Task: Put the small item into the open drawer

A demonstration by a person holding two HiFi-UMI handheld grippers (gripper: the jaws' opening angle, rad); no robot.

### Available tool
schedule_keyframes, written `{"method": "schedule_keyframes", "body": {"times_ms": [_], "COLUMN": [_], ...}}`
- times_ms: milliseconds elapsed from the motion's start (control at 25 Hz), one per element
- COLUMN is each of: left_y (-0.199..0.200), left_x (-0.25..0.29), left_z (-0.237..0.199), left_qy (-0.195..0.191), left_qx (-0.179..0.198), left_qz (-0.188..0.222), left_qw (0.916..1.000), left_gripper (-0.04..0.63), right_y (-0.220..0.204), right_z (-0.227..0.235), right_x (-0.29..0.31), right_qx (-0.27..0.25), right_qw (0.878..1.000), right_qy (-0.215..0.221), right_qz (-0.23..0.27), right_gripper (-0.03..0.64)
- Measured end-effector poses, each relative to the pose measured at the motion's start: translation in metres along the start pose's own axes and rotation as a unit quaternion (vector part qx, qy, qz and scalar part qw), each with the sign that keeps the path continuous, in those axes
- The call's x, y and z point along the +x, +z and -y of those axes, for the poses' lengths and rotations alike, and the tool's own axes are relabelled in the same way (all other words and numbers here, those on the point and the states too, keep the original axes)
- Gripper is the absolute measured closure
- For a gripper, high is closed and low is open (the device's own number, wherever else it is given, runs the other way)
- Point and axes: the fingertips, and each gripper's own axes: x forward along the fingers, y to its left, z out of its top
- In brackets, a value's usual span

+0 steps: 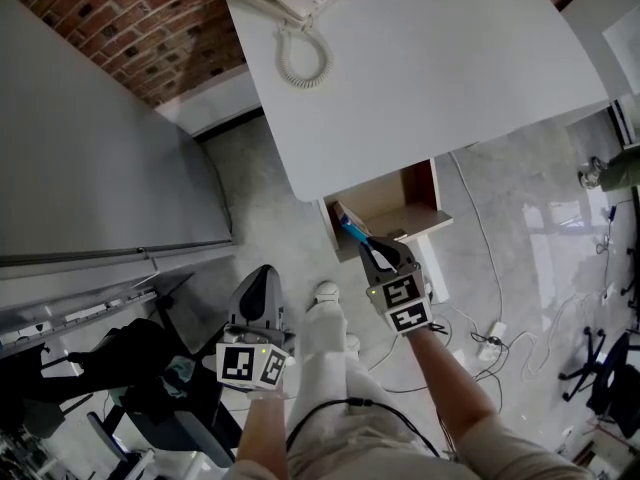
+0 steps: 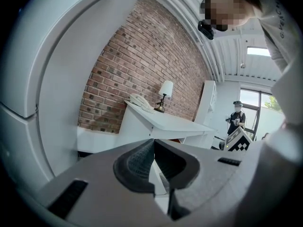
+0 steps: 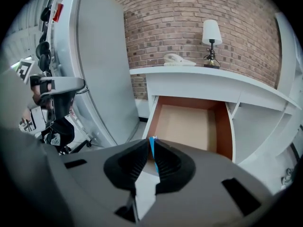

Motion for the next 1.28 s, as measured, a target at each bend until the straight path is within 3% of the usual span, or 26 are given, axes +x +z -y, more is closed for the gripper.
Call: {"method": "schedule_keyframes", "body": {"times_ms": [320,880,1280], "left_y": [0.02,0.06,0.087], "left_x": [-0.016,-0.044,-0.067], "left_z": [0.018,0.036,0.047], "left_qy": [-0.003,0.001,-0.004], "left_qx": [0.014,0.039,0.055], "left_qz": [0.008,0.024,0.04], "left_qw": [0.9999,0.9989,0.9976], "left_gripper": [0.591,0.59,0.591], "right_y": [0.02,0.054,0.082], "right_z": [0.001,0.002,0.001], "right_x": [-0.035,-0.102,-0.145], "right_qx": [-0.007,0.0,0.027], "right_qw": [1.0,0.998,0.992], "right_qy": [-0.002,0.002,-0.003], "right_qz": [0.03,0.068,0.122], "right_gripper": [0.609,0.611,0.612]}}
